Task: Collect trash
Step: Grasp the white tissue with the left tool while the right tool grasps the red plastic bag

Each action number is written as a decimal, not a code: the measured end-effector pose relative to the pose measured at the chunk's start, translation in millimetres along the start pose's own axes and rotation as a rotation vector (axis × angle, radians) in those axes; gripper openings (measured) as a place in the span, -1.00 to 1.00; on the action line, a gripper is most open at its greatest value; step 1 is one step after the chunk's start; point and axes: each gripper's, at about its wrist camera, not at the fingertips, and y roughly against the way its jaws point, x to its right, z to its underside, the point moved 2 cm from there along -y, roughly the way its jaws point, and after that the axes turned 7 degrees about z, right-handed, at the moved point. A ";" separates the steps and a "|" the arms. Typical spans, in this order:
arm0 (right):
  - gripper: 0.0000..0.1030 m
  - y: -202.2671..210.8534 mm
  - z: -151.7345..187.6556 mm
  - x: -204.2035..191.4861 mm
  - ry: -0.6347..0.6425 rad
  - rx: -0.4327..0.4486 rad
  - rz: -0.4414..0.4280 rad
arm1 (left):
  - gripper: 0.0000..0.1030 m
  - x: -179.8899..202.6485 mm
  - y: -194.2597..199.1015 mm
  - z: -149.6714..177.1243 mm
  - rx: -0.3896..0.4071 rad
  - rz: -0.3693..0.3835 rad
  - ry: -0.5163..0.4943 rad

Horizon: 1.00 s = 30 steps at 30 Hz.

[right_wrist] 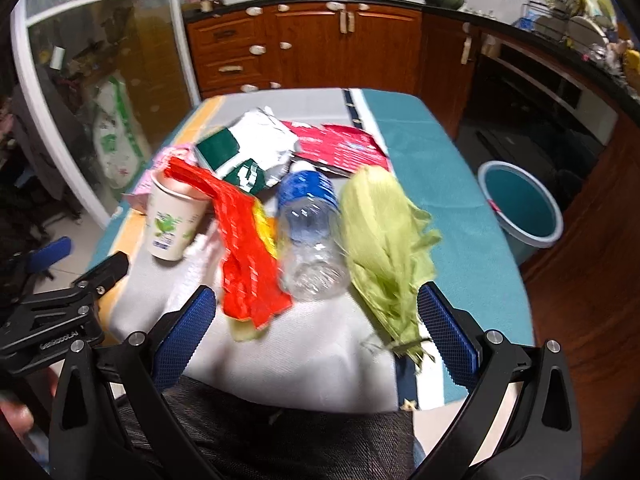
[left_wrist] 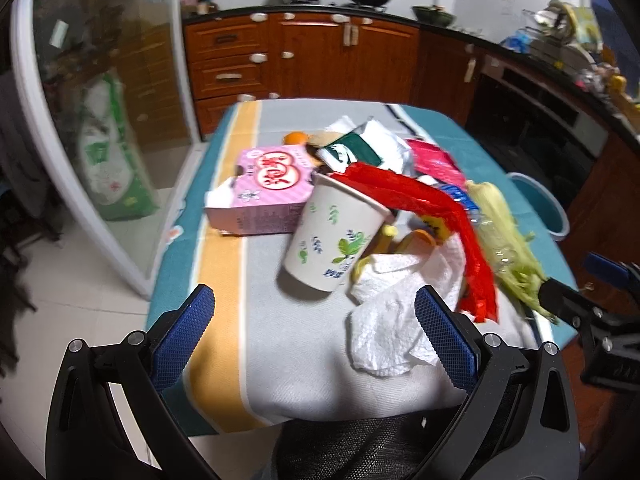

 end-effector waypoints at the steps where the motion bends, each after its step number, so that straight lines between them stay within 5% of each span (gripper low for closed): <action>1: 0.88 -0.5 -3.0 -3.3 0.040 0.007 -0.015 | 0.95 -2.9 -1.1 0.1 -0.010 0.045 -0.007; 12: 0.88 -19.2 -45.2 -14.7 0.057 -0.062 -0.138 | 0.95 25.9 -41.7 13.1 -0.170 0.261 -0.081; 14: 0.72 -21.6 -56.7 -20.1 0.073 -0.061 -0.175 | 0.93 40.5 -52.0 14.5 -0.192 0.291 -0.120; 16: 0.15 -29.6 -66.5 -25.8 0.082 -0.089 -0.204 | 0.62 48.9 -61.9 14.7 -0.214 0.316 -0.130; 18: -0.07 -39.6 -70.0 -28.4 0.078 -0.121 -0.227 | 0.13 52.3 -72.5 16.1 -0.246 0.338 -0.118; 20: -0.12 -50.6 -68.9 -31.5 0.072 -0.155 -0.247 | -0.60 51.6 -80.0 17.9 -0.275 0.342 -0.107; 22: -0.12 -58.0 -66.9 -34.1 0.069 -0.183 -0.276 | -0.90 47.2 -80.0 20.2 -0.291 0.348 -0.090; 25: -0.17 -70.3 -65.5 -43.7 0.087 -0.211 -0.302 | -0.91 42.1 -70.3 17.2 -0.283 0.340 -0.104; 26: -0.26 -73.3 -65.7 -46.8 0.095 -0.217 -0.307 | -0.91 42.1 -69.0 15.7 -0.279 0.335 -0.110; 27: -0.59 -77.6 -65.6 -50.7 0.101 -0.228 -0.313 | -0.91 40.4 -65.2 13.0 -0.274 0.331 -0.113; 30: -0.74 -75.9 -68.7 -52.6 0.105 -0.190 -0.302 | -0.91 33.1 -53.0 4.9 -0.256 0.287 -0.108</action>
